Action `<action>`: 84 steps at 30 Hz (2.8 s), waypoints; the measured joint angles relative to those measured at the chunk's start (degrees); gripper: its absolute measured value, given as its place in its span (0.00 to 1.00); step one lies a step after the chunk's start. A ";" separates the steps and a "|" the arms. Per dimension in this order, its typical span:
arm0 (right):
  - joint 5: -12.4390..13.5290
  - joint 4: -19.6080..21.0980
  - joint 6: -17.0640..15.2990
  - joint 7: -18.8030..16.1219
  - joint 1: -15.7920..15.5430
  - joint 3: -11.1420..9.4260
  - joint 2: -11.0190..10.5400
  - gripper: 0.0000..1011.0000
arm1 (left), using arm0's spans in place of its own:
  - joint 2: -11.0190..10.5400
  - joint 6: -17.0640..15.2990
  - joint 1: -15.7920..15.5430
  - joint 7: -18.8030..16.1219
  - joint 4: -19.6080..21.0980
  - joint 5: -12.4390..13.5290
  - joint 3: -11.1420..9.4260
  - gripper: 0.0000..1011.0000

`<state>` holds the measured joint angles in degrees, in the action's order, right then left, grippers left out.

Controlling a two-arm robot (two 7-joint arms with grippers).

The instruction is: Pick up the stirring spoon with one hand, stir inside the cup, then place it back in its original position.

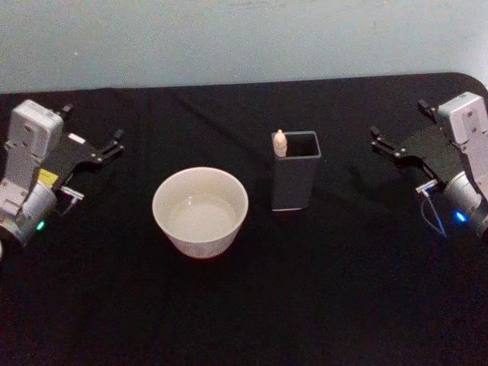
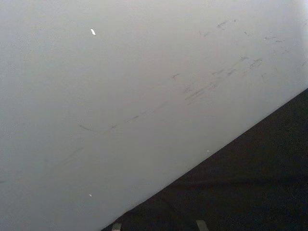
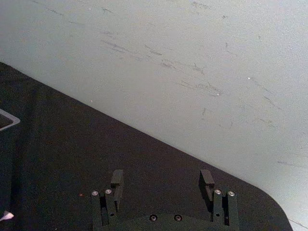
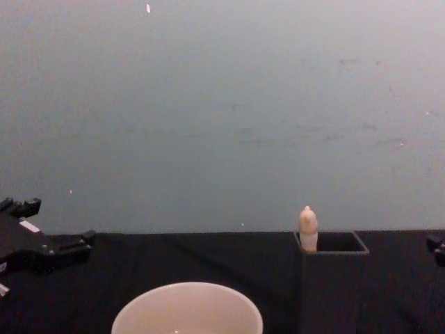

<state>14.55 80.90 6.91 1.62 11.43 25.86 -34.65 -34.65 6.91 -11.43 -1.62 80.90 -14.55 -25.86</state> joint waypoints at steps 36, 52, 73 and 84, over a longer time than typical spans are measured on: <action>0.00 0.00 0.00 0.00 0.00 0.00 0.00 0.99 | 0.00 0.00 0.00 0.00 0.00 0.00 0.00 0.99; 0.00 0.00 0.00 0.00 0.00 0.00 0.00 0.99 | 0.00 0.00 0.00 0.00 0.00 0.00 0.00 0.99; 4.77 7.49 -3.46 -5.13 -2.93 -3.57 -1.66 0.99 | 0.00 0.00 0.00 0.00 0.00 0.00 0.00 0.99; 13.05 17.10 -10.64 -16.24 -6.29 -6.17 -5.67 0.99 | 0.00 0.00 0.00 0.00 0.00 0.00 0.00 0.99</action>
<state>27.60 98.00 -3.73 -14.62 5.14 19.69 -40.31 -34.65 6.91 -11.43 -1.62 80.90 -14.55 -25.86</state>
